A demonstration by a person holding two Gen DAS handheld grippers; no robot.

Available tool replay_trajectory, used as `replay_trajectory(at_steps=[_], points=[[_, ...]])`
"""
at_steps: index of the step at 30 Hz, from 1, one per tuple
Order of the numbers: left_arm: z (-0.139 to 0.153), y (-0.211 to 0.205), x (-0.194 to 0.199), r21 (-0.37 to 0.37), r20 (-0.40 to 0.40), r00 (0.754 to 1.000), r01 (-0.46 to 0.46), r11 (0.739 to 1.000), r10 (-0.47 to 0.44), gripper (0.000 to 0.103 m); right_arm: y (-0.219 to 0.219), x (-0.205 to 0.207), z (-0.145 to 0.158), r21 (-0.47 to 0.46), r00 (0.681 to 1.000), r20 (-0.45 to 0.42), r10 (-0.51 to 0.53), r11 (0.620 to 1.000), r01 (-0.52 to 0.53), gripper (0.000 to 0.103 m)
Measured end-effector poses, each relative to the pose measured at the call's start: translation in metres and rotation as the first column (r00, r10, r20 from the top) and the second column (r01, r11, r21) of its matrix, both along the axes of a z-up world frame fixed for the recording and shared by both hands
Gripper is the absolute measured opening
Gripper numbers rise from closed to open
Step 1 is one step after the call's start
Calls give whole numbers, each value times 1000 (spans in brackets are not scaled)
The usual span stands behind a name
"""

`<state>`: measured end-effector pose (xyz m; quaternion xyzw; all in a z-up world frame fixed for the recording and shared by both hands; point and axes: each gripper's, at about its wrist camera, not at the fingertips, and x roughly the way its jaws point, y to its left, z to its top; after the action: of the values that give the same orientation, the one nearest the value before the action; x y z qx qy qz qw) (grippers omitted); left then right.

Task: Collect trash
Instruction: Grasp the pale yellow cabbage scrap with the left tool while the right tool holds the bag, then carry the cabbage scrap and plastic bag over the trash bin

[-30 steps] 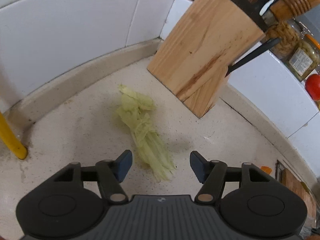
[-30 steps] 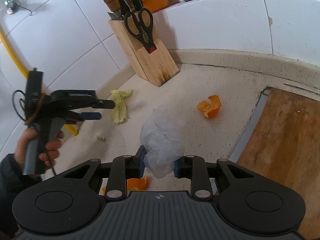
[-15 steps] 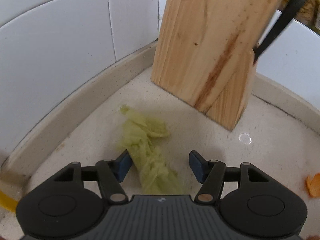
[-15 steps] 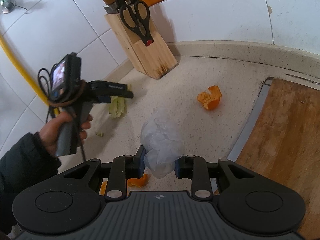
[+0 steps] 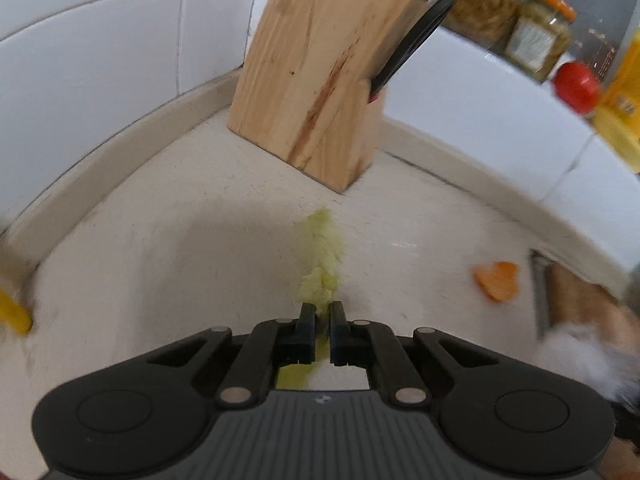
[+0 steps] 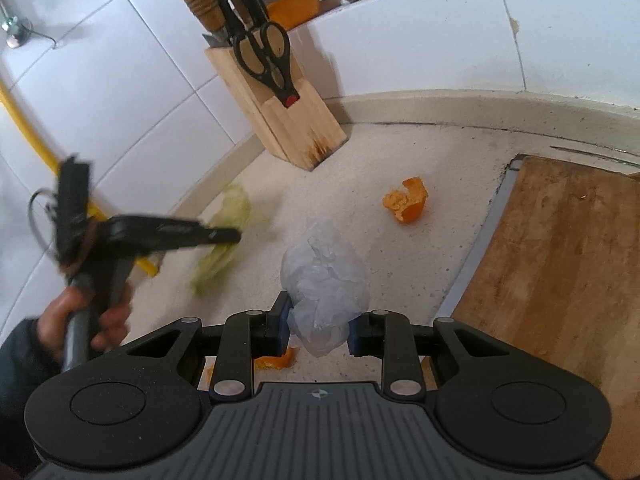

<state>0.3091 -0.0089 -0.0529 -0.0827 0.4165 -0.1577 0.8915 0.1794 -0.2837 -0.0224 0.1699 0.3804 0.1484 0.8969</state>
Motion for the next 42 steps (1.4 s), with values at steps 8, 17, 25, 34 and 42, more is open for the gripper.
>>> replay_trajectory(at_steps=[8, 17, 25, 34, 42], points=[[49, 32, -58, -55, 73, 996, -41, 998, 45, 4, 17, -8, 27, -3, 996, 81, 48, 999, -48, 26], [73, 63, -119, -132, 120, 988, -84, 988, 100, 4, 44, -25, 44, -2, 985, 108, 135, 991, -135, 25], [68, 76, -168, -133, 122, 985, -103, 986, 119, 4, 86, -40, 49, -19, 965, 104, 242, 970, -241, 25], [61, 121, -225, -153, 103, 968, -210, 966, 227, 4, 152, -57, 46, -12, 910, 78, 406, 913, -407, 25], [51, 167, -282, -151, 79, 937, -326, 933, 341, 4, 221, -79, 40, -1, 830, 44, 556, 831, -557, 25]])
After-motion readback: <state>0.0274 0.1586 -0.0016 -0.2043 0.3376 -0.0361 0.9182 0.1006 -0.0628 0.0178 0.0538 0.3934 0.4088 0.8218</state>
